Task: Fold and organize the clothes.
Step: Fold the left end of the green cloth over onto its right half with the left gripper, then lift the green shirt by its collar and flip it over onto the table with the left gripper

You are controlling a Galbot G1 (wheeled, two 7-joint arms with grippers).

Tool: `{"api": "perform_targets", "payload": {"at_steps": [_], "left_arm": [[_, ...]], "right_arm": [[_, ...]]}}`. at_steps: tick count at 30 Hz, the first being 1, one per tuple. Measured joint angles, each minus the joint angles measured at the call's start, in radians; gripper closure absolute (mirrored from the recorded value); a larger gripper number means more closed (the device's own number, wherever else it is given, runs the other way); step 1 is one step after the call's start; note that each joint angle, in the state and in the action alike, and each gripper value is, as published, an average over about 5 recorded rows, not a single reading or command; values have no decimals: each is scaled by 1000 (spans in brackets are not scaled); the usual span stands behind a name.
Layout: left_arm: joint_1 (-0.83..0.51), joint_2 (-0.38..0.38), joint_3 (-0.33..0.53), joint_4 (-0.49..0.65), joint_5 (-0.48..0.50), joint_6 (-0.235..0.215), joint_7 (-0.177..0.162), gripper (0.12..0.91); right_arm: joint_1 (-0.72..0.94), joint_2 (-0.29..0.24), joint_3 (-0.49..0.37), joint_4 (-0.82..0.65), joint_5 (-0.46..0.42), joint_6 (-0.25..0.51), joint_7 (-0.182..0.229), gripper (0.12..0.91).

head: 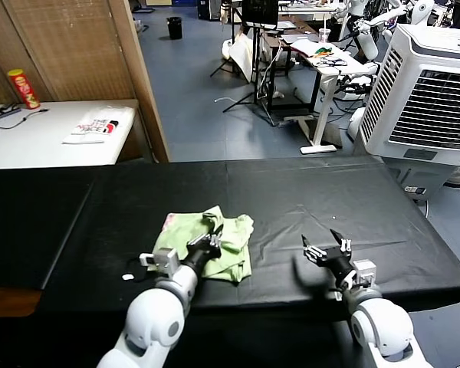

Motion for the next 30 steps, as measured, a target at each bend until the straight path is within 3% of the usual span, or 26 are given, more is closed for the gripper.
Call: {"api": "perform_targets", "payload": {"at_steps": [4,12,15,22,30], "left_arm": [[7,-18,11,20,31,-16,23,807],[25,-49,17,26,-6,-24,43,375],[23,-38,0,13,7,-46,50,265],[45,73,-96,18,71,-122,90,233],[101,185,-220,45,66,-157,108,232]], "right_arm": [[6,3,-10,-2,-1,2,-1,227],[33,13,-50,-12,11,17,-18,227],[49,19,-76,-13,31,22,-41,227],[112,28,-182,-41,21,20,-75,227],[166,36,-305,-122,-139,-6,-100,227]]}}
